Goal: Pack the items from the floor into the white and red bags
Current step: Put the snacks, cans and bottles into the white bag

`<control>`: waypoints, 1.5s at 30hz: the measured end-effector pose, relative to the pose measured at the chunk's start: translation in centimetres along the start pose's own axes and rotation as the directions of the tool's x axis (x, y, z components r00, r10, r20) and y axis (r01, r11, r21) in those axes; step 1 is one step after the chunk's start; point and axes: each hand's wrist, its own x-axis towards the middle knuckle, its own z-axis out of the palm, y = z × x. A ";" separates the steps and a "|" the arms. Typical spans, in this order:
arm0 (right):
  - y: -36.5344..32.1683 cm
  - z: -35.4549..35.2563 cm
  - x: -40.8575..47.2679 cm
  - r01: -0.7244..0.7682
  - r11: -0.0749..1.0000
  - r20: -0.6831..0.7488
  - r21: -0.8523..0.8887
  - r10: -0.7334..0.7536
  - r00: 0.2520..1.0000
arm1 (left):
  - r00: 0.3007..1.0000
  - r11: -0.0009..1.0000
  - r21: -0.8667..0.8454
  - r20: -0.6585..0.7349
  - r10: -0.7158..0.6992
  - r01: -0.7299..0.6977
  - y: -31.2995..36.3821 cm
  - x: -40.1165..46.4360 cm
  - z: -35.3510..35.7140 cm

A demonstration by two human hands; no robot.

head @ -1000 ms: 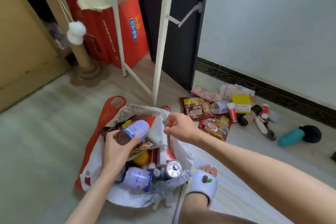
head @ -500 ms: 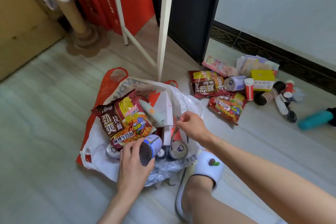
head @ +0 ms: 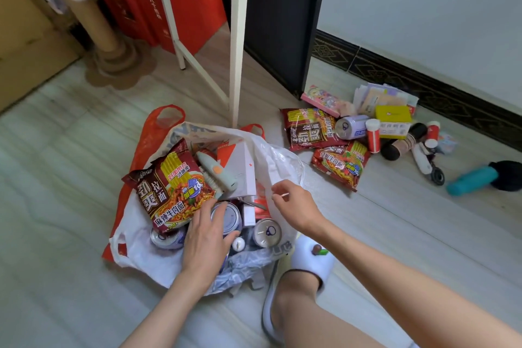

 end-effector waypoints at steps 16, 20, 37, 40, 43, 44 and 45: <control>3.9 -15.6 -10.9 0.083 0.822 -0.173 -0.563 -0.215 0.961 | 0.850 0.842 0.152 -0.018 0.527 -0.518 12.7 3.7 -6.8; 7.3 -22.8 -15.5 -0.061 0.804 -0.316 -0.592 -0.162 0.935 | 0.702 0.692 0.174 -0.004 0.712 -0.701 21.8 6.2 -8.0; 41.1 -33.9 -16.2 -0.667 0.737 -0.555 -0.110 0.511 0.656 | 0.536 0.602 -0.016 0.435 0.723 -0.799 44.5 13.8 17.0; 44.7 -35.0 -13.8 -0.698 0.712 -0.603 -0.075 0.525 0.600 | 0.602 0.692 -0.029 0.468 0.647 -0.721 46.3 15.6 21.4; 47.2 -35.6 -11.7 -0.723 0.691 -0.616 0.002 0.570 0.543 | 0.646 0.750 -0.032 0.483 0.591 -0.661 48.6 17.1 24.3; 47.8 -35.7 -11.0 -0.723 0.690 -0.614 0.038 0.586 0.528 | 0.666 0.764 -0.027 0.472 0.578 -0.644 49.4 17.4 25.0; 48.2 -35.8 -10.3 -0.715 0.696 -0.620 0.068 0.591 0.516 | 0.690 0.788 -0.025 0.467 0.553 -0.615 50.3 17.7 25.5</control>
